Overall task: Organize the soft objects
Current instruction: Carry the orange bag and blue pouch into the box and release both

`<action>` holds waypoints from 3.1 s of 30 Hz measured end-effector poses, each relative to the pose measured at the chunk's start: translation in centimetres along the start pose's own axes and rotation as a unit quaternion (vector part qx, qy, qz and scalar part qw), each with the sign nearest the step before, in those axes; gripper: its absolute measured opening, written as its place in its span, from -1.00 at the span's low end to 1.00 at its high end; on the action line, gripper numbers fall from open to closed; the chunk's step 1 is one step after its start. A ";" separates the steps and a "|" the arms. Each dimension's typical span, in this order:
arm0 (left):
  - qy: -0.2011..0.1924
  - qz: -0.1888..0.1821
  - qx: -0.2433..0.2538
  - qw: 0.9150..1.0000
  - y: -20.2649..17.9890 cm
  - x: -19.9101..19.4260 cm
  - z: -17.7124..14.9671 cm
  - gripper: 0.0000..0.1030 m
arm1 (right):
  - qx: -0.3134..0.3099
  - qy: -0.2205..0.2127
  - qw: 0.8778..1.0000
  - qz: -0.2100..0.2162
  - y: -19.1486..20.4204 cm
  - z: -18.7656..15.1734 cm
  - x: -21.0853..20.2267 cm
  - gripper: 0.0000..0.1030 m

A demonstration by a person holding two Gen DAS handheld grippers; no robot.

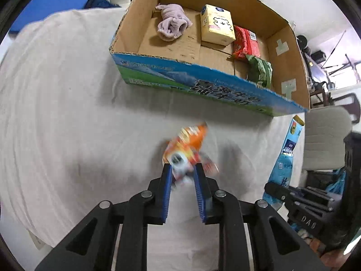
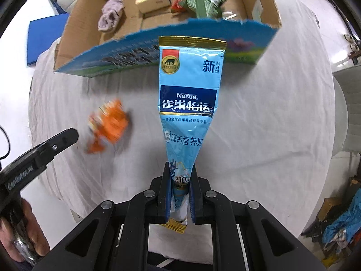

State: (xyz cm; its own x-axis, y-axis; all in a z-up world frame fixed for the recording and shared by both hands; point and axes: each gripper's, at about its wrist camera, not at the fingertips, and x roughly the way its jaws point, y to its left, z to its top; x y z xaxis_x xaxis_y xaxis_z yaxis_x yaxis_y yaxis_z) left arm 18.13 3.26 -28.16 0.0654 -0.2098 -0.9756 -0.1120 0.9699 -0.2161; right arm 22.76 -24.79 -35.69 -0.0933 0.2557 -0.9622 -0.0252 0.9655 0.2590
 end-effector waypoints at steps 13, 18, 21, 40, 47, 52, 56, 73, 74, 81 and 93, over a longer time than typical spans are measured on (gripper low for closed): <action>0.151 -0.025 0.022 0.988 -1.6 9.9 -0.7 -0.01 | 0.016 0.011 1.000 -0.019 -3.0 -0.7 -0.5 -0.74; 0.158 0.008 0.007 0.987 -1.4 12.8 -1.0 -0.03 | 0.028 0.018 0.999 -0.023 -4.1 -0.8 0.1 -0.74; 0.128 0.021 0.008 0.991 -1.5 12.1 -0.9 -0.46 | 0.027 0.019 0.999 -0.024 -4.2 -0.9 0.2 -0.74; -0.092 -0.010 0.073 0.993 -6.9 -8.2 2.7 -0.53 | -0.052 -0.056 0.996 0.049 2.1 1.8 -11.0 -0.74; -0.112 -0.023 0.071 0.991 -6.9 -10.4 7.8 -0.53 | -0.070 -0.082 0.993 0.039 4.8 6.6 -13.5 -0.74; -0.080 -0.019 0.070 0.994 -6.6 -8.1 12.0 -0.53 | -0.068 -0.073 0.995 0.023 5.8 11.2 -12.4 -0.74; -0.037 -0.021 0.060 0.997 -6.1 -5.3 14.8 -0.53 | -0.056 -0.065 0.996 0.013 6.2 15.0 -10.6 -0.74; 0.059 0.014 0.045 0.997 -4.9 3.7 19.5 -0.50 | -0.050 0.022 0.998 -0.021 5.7 21.3 0.2 -0.67; 0.062 0.018 0.043 0.997 -4.9 3.8 19.5 -0.49 | -0.051 0.026 0.998 -0.026 5.7 21.4 0.4 -0.64; 0.050 0.026 0.037 0.998 -5.2 2.9 19.7 -0.31 | -0.041 0.021 0.998 -0.034 5.6 21.2 0.1 0.11; -0.026 0.052 0.045 0.997 -5.3 -1.3 18.7 0.66 | -0.015 -0.032 0.997 -0.072 3.3 18.9 -3.5 0.45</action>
State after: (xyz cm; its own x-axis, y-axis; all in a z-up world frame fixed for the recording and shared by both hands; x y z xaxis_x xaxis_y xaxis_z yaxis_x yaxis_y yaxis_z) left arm 37.18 0.69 -24.94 0.1100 -0.1026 -0.9886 -0.0322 0.9938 -0.1067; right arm 41.86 -21.63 -33.01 -0.0234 0.1179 -0.9927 -0.0634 0.9908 0.1192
